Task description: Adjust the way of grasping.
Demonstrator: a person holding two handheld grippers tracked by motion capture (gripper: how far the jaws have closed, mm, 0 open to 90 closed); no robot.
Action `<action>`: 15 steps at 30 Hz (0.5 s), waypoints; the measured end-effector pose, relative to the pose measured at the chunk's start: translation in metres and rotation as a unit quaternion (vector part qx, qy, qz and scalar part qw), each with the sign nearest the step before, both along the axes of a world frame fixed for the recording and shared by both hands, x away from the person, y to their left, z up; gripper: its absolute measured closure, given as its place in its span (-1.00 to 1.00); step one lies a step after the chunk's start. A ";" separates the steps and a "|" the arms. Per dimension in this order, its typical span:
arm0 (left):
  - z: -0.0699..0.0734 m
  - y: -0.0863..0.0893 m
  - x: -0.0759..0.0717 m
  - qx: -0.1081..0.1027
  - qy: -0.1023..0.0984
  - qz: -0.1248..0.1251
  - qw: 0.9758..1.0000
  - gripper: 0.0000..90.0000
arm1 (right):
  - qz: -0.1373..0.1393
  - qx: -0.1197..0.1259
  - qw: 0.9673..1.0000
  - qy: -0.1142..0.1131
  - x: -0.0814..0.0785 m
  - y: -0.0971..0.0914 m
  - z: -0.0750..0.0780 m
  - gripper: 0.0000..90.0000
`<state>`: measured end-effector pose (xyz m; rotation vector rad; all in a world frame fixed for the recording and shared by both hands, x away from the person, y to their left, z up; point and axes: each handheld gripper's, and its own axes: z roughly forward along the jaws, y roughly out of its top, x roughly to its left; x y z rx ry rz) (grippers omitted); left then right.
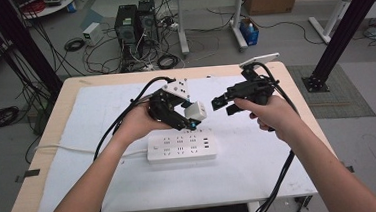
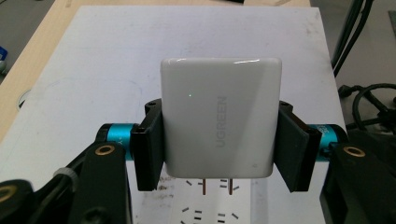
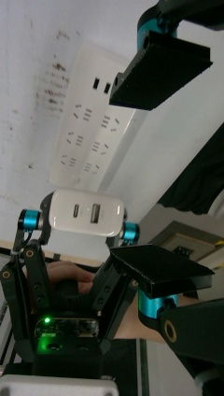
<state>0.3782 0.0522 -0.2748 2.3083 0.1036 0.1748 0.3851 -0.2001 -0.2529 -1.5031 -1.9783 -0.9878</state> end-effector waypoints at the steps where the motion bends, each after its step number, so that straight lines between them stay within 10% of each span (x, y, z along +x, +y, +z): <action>1: 0.000 -0.001 -0.001 -0.002 -0.001 0.000 1.000 -0.06 | 0.002 0.005 1.000 0.006 0.000 0.002 -0.001 -0.49; 15: 0.001 -0.014 -0.009 0.004 -0.030 -0.008 1.000 -0.05 | 0.012 -0.003 1.000 0.027 0.006 0.033 -0.012 -0.07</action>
